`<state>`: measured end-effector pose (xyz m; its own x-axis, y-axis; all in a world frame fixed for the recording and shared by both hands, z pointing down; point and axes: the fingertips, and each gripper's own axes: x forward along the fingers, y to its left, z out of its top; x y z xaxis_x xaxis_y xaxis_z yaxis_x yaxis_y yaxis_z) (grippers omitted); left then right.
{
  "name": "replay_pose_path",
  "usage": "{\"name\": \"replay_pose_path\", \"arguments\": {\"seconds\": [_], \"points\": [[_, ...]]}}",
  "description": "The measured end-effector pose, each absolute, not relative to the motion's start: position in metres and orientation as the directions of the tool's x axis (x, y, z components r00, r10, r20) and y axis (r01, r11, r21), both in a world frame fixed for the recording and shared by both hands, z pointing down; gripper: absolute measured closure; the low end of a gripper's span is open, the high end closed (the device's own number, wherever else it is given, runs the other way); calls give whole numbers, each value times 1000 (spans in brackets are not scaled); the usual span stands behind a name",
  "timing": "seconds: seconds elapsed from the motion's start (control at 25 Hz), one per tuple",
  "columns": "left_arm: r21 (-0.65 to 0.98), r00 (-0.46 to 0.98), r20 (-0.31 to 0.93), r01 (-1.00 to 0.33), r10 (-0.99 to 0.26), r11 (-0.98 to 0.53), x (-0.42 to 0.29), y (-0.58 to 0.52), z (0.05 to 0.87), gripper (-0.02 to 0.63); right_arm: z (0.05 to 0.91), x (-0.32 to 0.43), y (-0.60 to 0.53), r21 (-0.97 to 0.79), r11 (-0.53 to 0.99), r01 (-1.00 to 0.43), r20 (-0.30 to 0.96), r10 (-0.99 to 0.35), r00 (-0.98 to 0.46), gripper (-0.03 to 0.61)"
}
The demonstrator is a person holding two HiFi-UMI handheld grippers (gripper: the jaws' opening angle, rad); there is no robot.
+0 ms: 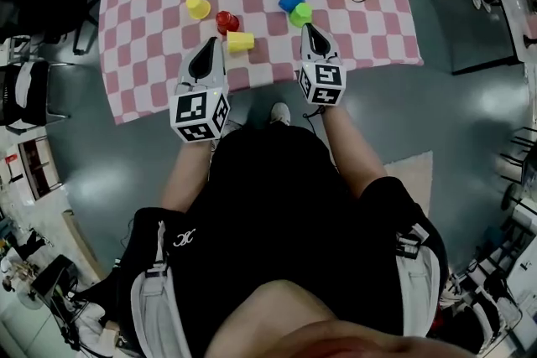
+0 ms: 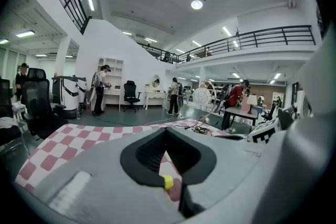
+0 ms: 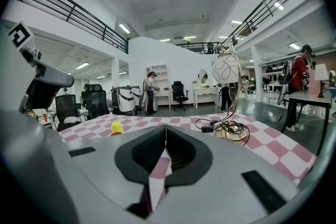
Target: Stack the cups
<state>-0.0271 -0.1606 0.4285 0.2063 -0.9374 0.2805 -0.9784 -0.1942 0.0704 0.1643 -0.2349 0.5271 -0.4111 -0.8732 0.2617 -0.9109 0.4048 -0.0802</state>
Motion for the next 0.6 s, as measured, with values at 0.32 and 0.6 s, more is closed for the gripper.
{"name": "replay_pose_path", "arguments": {"seconds": [0.32, 0.6], "points": [[36, 153, 297, -988, -942, -150, -31, -151, 431, 598, 570, 166, -251, -71, 423, -904, 309, -852, -423, 373], [18, 78, 308, -997, -948, -77, -45, -141, 431, 598, 617, 169, -281, -35, 415, -909, 413, -823, -391, 339]]}}
